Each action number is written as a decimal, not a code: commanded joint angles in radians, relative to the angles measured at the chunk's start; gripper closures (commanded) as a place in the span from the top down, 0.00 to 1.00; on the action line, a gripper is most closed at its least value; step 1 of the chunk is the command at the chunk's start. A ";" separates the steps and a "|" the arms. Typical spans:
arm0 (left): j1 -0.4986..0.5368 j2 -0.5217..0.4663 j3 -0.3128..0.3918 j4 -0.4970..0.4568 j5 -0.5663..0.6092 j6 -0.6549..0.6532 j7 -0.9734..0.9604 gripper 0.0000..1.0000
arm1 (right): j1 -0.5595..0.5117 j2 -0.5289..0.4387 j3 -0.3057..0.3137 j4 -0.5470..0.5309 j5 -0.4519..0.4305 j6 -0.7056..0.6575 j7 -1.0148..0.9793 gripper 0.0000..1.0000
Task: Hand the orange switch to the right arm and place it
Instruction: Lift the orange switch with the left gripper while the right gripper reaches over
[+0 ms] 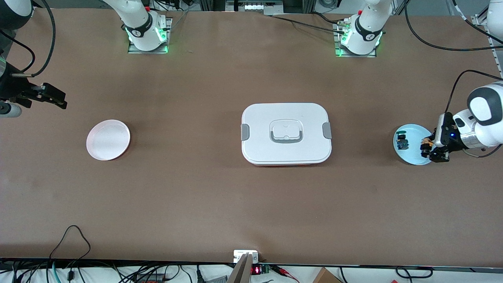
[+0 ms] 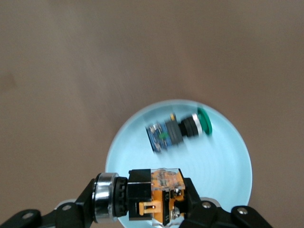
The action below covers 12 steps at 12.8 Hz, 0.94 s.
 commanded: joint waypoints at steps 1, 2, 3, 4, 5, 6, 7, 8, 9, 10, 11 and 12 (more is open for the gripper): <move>-0.053 0.012 0.003 0.081 -0.168 -0.180 -0.034 0.00 | -0.009 0.003 0.012 0.016 0.012 -0.027 -0.010 1.00; -0.073 0.014 0.003 0.089 -0.236 -0.238 -0.056 0.00 | -0.009 0.003 0.010 0.013 0.012 -0.028 -0.004 1.00; -0.083 0.014 0.003 0.095 -0.320 -0.318 -0.103 0.00 | -0.009 0.003 0.012 0.012 0.014 -0.036 -0.001 1.00; -0.114 0.014 0.003 0.096 -0.385 -0.372 -0.140 0.00 | -0.010 0.012 0.010 0.012 0.014 -0.036 -0.004 1.00; -0.140 0.015 0.003 0.096 -0.469 -0.386 -0.154 0.00 | -0.013 0.018 0.010 0.012 0.015 -0.036 -0.002 1.00; -0.166 0.017 0.003 0.096 -0.564 -0.406 -0.157 0.00 | -0.018 0.018 0.009 0.010 0.014 -0.039 -0.004 1.00; -0.191 0.025 0.003 0.096 -0.647 -0.432 -0.171 0.00 | -0.021 0.024 0.007 0.010 0.014 -0.042 -0.002 1.00; -0.214 0.040 0.003 0.096 -0.736 -0.467 -0.195 0.00 | -0.024 0.032 0.005 0.010 0.014 -0.043 0.001 1.00; -0.246 0.057 0.003 0.096 -0.828 -0.510 -0.223 0.00 | -0.025 0.035 0.004 0.010 0.014 -0.042 -0.004 1.00; -0.270 0.070 0.003 0.096 -0.907 -0.542 -0.244 0.00 | -0.027 0.038 0.002 0.010 0.015 -0.043 -0.004 1.00; -0.306 0.077 0.003 0.098 -0.993 -0.561 -0.264 0.00 | -0.027 0.038 0.002 0.010 0.014 -0.042 -0.005 1.00; -0.350 0.078 0.003 0.099 -1.069 -0.561 -0.268 0.00 | -0.022 0.040 0.002 0.010 0.015 -0.045 -0.007 1.00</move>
